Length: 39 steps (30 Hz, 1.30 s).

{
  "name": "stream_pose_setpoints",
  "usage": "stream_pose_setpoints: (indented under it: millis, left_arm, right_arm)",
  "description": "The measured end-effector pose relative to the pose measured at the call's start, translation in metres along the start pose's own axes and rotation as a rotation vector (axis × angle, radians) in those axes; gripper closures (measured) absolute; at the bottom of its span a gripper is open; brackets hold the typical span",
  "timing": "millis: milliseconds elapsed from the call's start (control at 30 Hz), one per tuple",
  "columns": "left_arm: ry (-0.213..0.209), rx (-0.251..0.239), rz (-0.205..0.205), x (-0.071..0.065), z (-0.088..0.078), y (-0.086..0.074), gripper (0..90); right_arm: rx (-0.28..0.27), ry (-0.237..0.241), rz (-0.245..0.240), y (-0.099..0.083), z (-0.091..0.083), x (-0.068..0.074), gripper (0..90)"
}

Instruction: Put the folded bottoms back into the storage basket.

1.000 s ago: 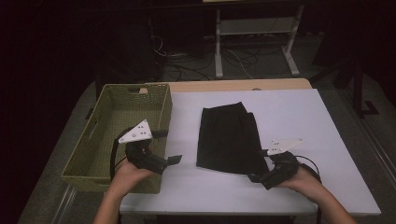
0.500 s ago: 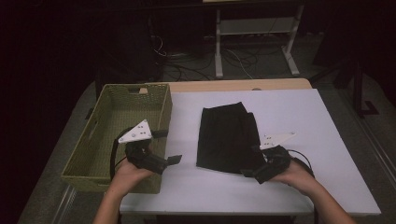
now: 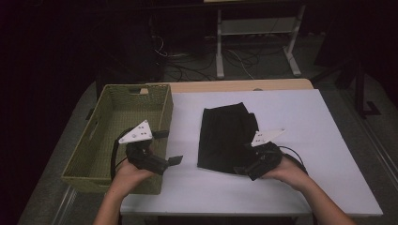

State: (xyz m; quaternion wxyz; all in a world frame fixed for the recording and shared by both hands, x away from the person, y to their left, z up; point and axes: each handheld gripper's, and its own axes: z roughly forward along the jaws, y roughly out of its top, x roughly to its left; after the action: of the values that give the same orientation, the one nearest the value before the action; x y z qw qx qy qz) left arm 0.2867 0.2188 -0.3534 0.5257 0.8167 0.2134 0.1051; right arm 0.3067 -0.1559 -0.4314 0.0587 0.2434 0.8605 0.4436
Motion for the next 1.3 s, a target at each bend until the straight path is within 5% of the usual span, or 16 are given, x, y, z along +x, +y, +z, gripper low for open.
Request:
stream_pose_setpoints:
  millis: [300,767,1167,1300]
  left_arm:
    - [-0.003,0.000,-0.002,0.000,0.000,0.000,0.0]
    - [-0.002,0.000,-0.003,0.000,0.000,0.000,0.0]
    - [-0.001,0.000,-0.004,0.000,0.000,0.000,0.0]
    - [-0.003,-0.001,-0.005,0.000,0.000,0.000,0.0]
  right_arm:
    - [0.019,0.021,-0.011,0.007,0.014,-0.001,0.7]
    - [0.059,0.057,-0.059,0.003,0.027,-0.003,46.0]
    - [0.115,0.065,-0.104,-0.002,0.037,0.001,51.7]
    - [0.148,0.050,-0.151,-0.005,0.043,0.003,52.3]
